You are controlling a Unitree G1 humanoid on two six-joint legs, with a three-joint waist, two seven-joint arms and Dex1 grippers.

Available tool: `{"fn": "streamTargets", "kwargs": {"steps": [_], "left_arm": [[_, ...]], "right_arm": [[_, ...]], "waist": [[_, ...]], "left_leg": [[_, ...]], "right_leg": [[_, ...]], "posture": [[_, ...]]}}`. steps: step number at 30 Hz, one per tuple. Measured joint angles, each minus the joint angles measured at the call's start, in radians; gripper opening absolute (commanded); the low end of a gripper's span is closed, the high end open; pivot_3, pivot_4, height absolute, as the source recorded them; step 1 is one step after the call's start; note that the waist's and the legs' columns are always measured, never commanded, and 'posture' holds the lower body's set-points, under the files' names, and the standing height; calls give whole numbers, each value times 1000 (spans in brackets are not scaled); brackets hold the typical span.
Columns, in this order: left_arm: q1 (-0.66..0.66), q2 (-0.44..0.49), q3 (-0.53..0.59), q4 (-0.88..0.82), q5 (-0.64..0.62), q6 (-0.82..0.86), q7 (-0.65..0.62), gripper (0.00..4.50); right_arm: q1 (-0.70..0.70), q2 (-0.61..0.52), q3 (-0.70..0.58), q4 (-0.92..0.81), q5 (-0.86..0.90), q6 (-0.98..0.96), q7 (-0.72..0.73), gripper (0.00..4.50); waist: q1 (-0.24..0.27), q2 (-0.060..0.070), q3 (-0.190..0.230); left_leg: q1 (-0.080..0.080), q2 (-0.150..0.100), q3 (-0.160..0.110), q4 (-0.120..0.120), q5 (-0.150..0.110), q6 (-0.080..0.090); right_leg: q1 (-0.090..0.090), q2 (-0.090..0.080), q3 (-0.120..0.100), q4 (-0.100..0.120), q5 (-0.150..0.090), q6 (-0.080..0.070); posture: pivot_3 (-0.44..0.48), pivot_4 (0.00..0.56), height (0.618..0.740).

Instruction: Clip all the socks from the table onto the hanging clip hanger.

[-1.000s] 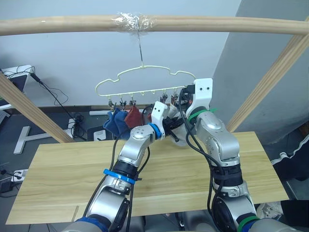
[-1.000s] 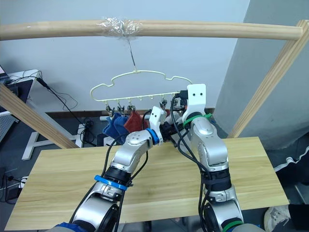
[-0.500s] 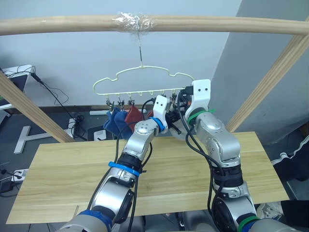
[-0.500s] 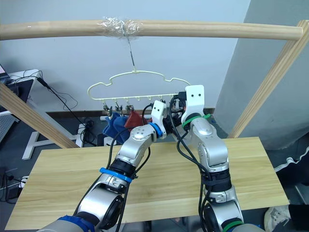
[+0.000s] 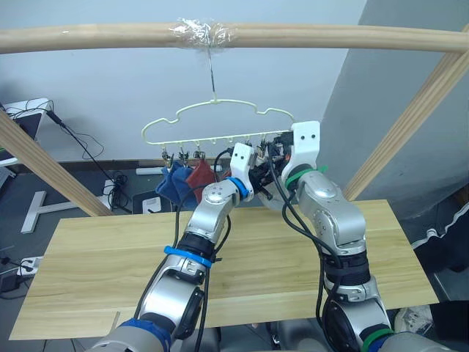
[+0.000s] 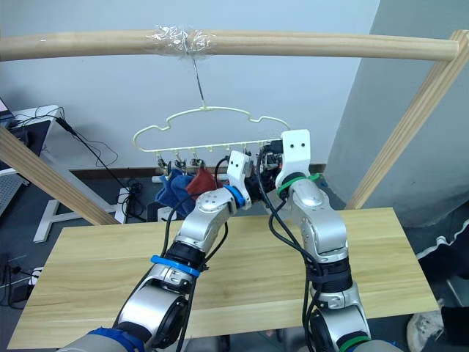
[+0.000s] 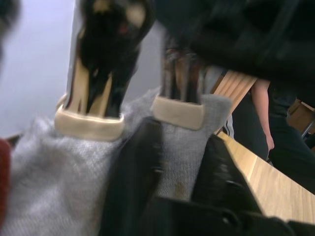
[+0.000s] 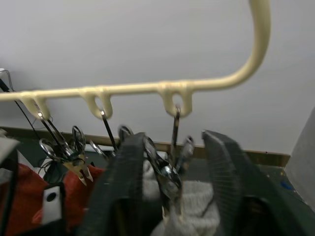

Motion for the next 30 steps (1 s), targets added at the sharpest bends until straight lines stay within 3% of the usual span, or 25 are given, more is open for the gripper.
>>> {"fn": "streamTargets", "kwargs": {"steps": [4, 7, 11, 17, 23, 26, 30], "left_arm": [[46, 33, -31, -30, 34, -38, -19, 3496], [112, 76, -58, -71, 55, -46, -51, 4410], [187, 150, -73, -136, 66, -52, -97, 4460], [381, 319, -20, -393, 48, -104, -147, 4460], [594, 552, 162, -673, -58, 101, -184, 4460], [685, 647, 256, -732, -75, 168, -191, 4460], [708, 700, 385, -738, -123, 197, -200, 4460]], "right_arm": [[7, -9, -4, -3, 1, 1, 7, 4417], [30, -61, 23, -40, -2, 1, 49, 4500], [90, -187, 96, -110, -19, 4, 126, 4500], [232, -470, 213, -219, -50, -121, 343, 4500], [296, -620, 105, -353, 129, -197, 605, 4500], [314, -686, 8, -360, 200, -199, 680, 4500], [338, -739, -82, -345, 240, -250, 750, 4500]], "waist": [[-1, 0, 0], [-2, 0, 0], [-1, 0, 0], [-4, 0, -1], [2, -2, -2], [8, -6, -4], [33, -9, -8]], "left_leg": [[0, 0, 0, 0, 0, 0], [0, 0, 0, 0, 0, 0], [0, 0, 0, 0, 0, 0], [2, 1, 1, 0, 0, 0], [7, 1, -1, 0, 0, 0], [9, 1, 0, 1, 0, 0], [11, 1, -1, 2, 0, 0]], "right_leg": [[0, 0, 0, 0, 0, 0], [0, 0, 0, 0, 0, 0], [0, 0, 0, 1, 0, 0], [0, 0, 1, 1, 0, 0], [6, 0, 0, 2, -3, 5], [9, 0, 0, 1, -3, 5], [10, 0, -1, 2, -3, 5]], "posture": [[-70, 163, 705], [-67, 159, 705], [-56, 150, 705], [-26, 127, 705], [31, 103, 705], [72, 88, 705], [95, 81, 705]]}}
